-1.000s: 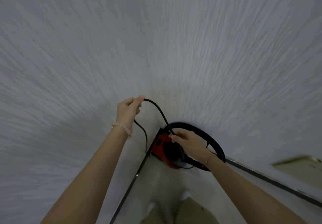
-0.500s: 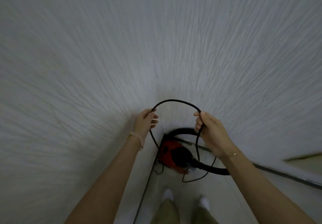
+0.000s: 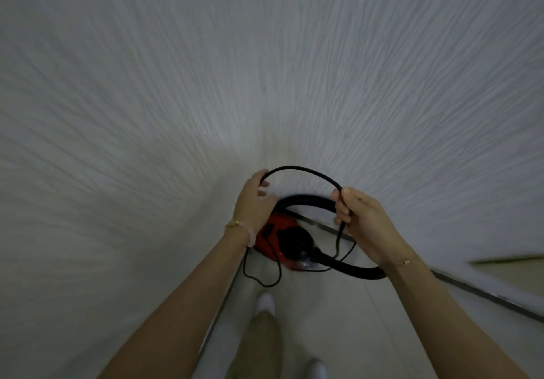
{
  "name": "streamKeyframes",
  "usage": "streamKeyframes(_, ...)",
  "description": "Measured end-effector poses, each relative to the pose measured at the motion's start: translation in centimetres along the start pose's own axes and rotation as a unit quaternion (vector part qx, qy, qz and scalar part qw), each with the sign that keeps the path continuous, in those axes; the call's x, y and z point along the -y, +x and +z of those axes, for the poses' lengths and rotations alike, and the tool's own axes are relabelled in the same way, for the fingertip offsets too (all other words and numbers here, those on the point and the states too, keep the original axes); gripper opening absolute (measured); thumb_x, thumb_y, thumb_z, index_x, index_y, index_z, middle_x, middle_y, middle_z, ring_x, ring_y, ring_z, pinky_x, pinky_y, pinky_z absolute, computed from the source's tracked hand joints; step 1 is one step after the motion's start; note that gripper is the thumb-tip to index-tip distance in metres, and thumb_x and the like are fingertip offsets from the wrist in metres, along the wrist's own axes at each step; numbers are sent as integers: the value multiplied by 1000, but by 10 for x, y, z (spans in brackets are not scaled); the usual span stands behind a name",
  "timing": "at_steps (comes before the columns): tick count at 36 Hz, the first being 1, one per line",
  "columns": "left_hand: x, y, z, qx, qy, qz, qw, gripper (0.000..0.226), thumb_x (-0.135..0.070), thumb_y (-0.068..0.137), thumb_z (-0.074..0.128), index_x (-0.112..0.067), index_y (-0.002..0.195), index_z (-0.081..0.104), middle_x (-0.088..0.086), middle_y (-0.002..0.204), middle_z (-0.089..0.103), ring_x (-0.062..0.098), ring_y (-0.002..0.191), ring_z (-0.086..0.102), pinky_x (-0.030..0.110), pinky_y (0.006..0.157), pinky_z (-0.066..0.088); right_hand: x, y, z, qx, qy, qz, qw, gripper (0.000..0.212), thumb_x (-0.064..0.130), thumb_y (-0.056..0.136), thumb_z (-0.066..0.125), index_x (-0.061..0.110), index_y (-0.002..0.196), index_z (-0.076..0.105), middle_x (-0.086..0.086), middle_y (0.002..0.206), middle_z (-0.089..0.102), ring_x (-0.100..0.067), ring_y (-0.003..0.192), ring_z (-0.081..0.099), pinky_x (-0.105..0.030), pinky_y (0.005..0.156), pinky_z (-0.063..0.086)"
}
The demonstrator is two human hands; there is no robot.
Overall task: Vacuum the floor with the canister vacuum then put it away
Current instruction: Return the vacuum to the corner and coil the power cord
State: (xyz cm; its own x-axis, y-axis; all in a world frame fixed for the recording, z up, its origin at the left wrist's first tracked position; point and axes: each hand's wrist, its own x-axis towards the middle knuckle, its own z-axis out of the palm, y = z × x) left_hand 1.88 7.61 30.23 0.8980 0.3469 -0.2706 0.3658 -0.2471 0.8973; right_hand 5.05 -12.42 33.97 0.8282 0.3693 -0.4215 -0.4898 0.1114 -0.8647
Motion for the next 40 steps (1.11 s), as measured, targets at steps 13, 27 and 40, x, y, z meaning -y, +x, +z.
streamKeyframes(13,94,-49,91,92,-132,-39,986,26,-31,85,66,-20,104,51,-6,92,60,2,85,60,16,78,48,-79,24,-15,24,189,10,982,32,28,102,36,13,90,62,8,58,46,-4,52,46,-25,72,40)
streamKeyframes(27,317,12,154,20,-113,4,993,27,-17,94,55,-13,68,49,-6,57,50,-7,49,48,7,56,39,-214,145,-65,87,270,-30,958,36,31,100,38,15,81,64,8,58,48,-4,51,48,-19,62,49)
streamKeyframes(40,397,27,135,-97,-152,81,980,15,-16,96,51,-21,88,62,-22,59,55,-14,50,53,0,49,38,-365,206,-114,21,235,27,971,28,29,101,40,16,92,63,6,55,57,-6,60,59,-19,59,57)
